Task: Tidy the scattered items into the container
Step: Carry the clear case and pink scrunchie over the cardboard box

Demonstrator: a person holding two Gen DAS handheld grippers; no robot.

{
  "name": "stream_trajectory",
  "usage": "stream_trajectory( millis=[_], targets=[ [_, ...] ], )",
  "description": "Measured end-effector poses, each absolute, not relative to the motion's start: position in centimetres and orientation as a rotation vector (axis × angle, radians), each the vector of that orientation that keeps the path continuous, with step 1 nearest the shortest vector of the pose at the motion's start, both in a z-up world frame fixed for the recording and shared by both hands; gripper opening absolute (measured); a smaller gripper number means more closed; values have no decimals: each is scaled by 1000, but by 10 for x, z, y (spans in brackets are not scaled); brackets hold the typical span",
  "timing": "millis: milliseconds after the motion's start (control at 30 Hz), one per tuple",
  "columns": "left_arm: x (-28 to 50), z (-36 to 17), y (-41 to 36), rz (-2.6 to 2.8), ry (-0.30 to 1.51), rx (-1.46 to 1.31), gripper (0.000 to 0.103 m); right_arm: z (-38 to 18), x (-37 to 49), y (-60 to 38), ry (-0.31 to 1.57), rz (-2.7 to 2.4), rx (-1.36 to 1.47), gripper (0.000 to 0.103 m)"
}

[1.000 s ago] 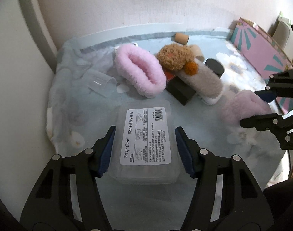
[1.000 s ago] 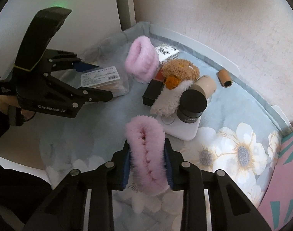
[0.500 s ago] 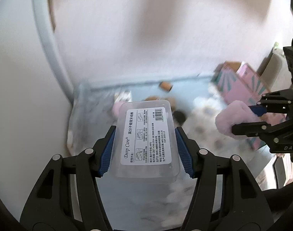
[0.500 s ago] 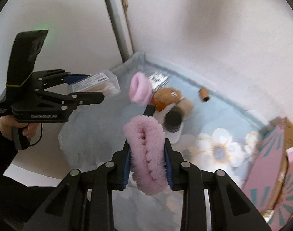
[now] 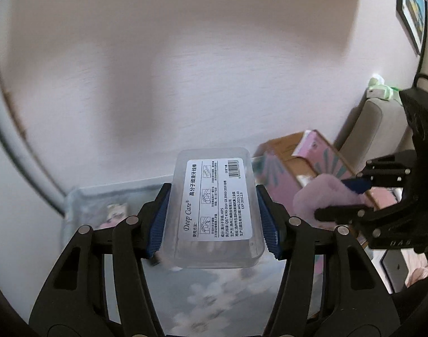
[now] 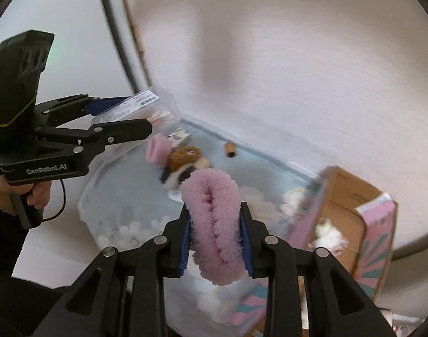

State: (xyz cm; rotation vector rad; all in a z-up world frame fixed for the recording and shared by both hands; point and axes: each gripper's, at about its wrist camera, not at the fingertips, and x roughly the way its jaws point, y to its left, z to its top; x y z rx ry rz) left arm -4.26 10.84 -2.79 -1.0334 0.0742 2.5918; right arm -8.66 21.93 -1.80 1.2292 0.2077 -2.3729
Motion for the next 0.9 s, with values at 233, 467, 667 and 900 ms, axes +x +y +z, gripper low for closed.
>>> stream_trajectory(
  millis=[233, 467, 667, 900],
  targets=[
    [-59, -26, 180, 2521, 67, -1012, 54, -25, -80, 277, 189, -2427, 1280, 28],
    [-76, -47, 242, 2434, 109, -1052, 54, -38, -75, 331, 133, -2466, 1342, 28],
    [-97, -81, 281, 2379, 137, -1143, 54, -63, -74, 365, 75, -2459, 1427, 28],
    [-111, -108, 308, 2335, 151, -1198, 54, -96, -72, 379, 38, -2410, 1507, 28]
  ],
)
